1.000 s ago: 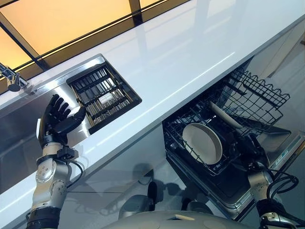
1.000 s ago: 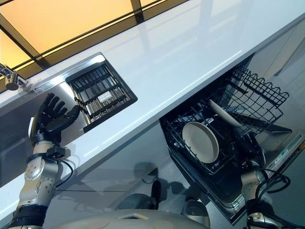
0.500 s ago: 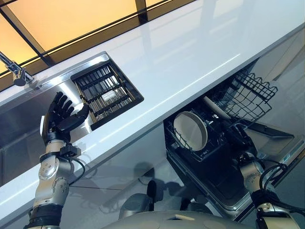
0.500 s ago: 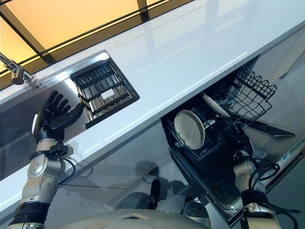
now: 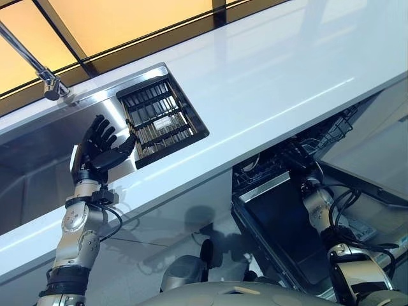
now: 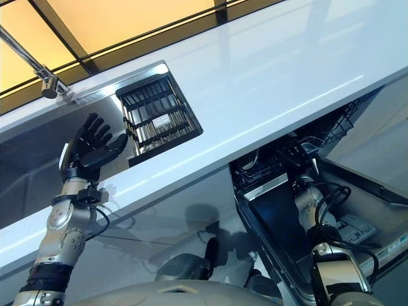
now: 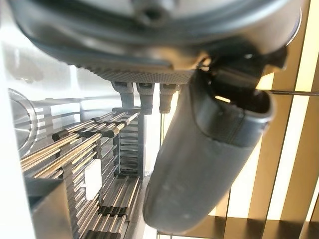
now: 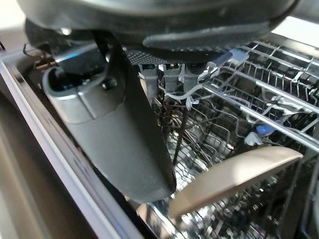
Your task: Pick up plates and place into dishwasher.
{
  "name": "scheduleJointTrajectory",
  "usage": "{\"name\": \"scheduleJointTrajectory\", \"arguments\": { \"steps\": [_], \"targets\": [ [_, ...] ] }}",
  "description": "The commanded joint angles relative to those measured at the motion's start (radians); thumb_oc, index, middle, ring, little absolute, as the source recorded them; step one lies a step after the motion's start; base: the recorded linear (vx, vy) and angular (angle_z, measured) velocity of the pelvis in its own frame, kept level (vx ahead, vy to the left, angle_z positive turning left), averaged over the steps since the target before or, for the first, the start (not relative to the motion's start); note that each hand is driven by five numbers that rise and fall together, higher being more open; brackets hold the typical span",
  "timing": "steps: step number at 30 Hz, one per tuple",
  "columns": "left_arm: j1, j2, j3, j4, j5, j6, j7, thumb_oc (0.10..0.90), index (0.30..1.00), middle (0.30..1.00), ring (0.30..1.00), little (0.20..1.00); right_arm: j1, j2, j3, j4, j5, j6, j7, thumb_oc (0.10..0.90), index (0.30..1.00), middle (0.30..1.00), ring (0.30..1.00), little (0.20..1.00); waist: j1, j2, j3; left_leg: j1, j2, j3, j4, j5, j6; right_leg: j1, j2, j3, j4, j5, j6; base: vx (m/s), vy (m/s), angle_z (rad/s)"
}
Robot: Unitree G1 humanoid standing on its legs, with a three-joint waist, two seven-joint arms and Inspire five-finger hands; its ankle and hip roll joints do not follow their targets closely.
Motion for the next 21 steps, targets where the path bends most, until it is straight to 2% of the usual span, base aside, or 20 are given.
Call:
{"name": "scheduleJointTrajectory", "arguments": {
  "steps": [1, 7, 13, 16, 21],
  "targets": [
    [0.004, 0.074, -0.008, -0.104, 0.010, -0.066, -0.033, 0.800, 0.900, 0.900, 0.900, 0.900, -0.220, -0.022, 0.042, -0.075, -0.045, -0.116, 0.029, 0.800, 0.900, 0.900, 0.900, 0.900, 0.042, -0.034, -0.046, -0.013, -0.080, 0.015, 0.154, -0.201, 0.021, -0.077, -0.007, 0.043, 0.035, 0.014, -0.013, 0.05, 0.057, 0.13],
    [-0.007, 0.081, -0.012, -0.106, 0.003, -0.070, -0.028, 0.800, 0.900, 0.900, 0.900, 0.900, -0.210, -0.008, 0.043, -0.072, -0.105, -0.162, -0.070, 0.800, 0.900, 0.900, 0.900, 0.900, 0.034, -0.040, -0.044, 0.001, -0.087, 0.025, 0.146, -0.213, 0.042, -0.083, -0.010, 0.056, 0.041, 0.019, -0.005, 0.03, 0.034, 0.06],
    [-0.023, 0.082, -0.013, -0.102, -0.003, -0.077, -0.027, 0.800, 0.900, 0.900, 0.900, 0.900, -0.166, -0.014, 0.035, -0.121, -0.286, -0.191, -0.209, 0.800, 0.900, 0.900, 0.900, 0.900, 0.006, -0.046, -0.042, 0.026, -0.088, 0.053, 0.132, -0.225, 0.064, -0.085, -0.007, 0.085, 0.047, 0.023, 0.008, 0.01, 0.034, -0.06],
    [-0.033, 0.081, -0.011, -0.097, 0.000, -0.083, -0.020, 0.800, 0.900, 0.900, 0.900, 0.900, -0.115, -0.029, 0.019, -0.181, -0.358, -0.181, -0.280, 0.800, 0.900, 0.900, 0.900, 0.900, -0.018, -0.055, -0.042, 0.042, -0.082, 0.080, 0.115, -0.230, 0.074, -0.086, -0.004, 0.101, 0.050, 0.025, 0.019, -0.02, 0.015, -0.15],
    [-0.053, 0.087, 0.006, -0.080, -0.011, -0.091, -0.032, 0.800, 0.900, 0.900, 0.900, 0.900, -0.018, -0.058, -0.025, -0.268, -0.419, -0.149, -0.290, 0.800, 0.900, 0.900, 0.900, 0.900, -0.051, -0.077, -0.042, 0.064, -0.072, 0.115, 0.102, -0.240, 0.087, -0.083, -0.001, 0.125, 0.046, 0.031, 0.037, -0.04, -0.008, -0.22]
  ]
}}
